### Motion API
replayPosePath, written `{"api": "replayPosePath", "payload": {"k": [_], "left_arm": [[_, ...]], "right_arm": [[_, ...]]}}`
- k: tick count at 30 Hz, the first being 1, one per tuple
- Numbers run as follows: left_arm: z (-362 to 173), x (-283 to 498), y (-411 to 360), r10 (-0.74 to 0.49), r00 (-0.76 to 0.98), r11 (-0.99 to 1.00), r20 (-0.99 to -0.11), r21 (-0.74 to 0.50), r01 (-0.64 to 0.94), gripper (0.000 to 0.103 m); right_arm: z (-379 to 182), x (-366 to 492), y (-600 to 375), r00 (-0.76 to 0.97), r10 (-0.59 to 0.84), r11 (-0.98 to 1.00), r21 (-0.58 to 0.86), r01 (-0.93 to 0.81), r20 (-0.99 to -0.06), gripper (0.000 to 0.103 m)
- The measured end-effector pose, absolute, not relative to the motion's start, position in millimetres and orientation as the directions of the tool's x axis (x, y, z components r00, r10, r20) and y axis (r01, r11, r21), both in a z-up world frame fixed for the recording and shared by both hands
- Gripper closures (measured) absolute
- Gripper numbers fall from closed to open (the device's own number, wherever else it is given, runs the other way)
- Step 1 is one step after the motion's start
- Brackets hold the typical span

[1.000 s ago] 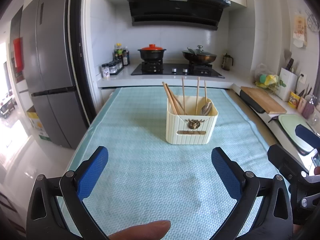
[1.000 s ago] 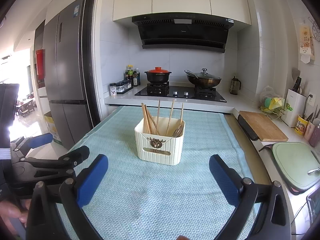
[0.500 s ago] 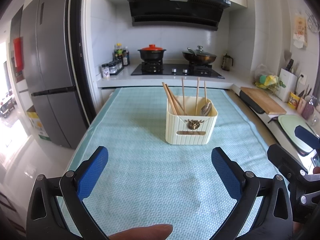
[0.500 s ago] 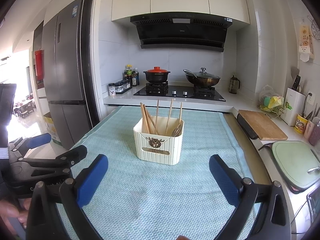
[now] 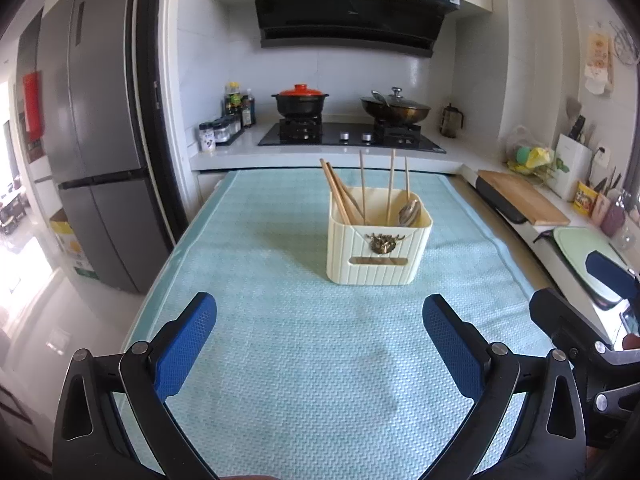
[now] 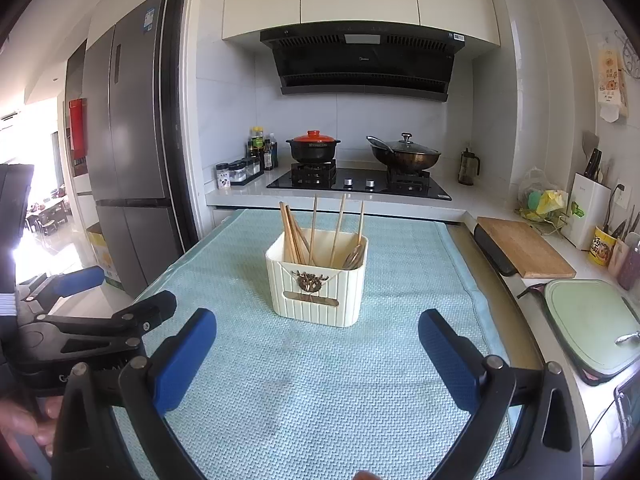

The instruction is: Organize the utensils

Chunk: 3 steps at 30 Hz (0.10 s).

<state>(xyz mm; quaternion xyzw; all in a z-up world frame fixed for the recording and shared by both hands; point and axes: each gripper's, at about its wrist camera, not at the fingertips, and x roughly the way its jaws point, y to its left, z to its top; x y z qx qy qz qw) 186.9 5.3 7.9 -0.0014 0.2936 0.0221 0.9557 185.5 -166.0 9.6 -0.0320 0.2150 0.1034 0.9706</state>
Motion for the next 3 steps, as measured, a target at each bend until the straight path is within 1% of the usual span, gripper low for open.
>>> {"api": "replayPosePath", "payload": {"k": [3], "left_arm": [[6.1, 188.0, 5.6, 0.043, 0.826, 0.999, -0.562, 0.007, -0.047, 0.000]], "right_arm": [[7.6, 185.9, -166.1, 0.884, 0.185, 0.977, -0.017, -0.213, -0.428, 0.000]]}}
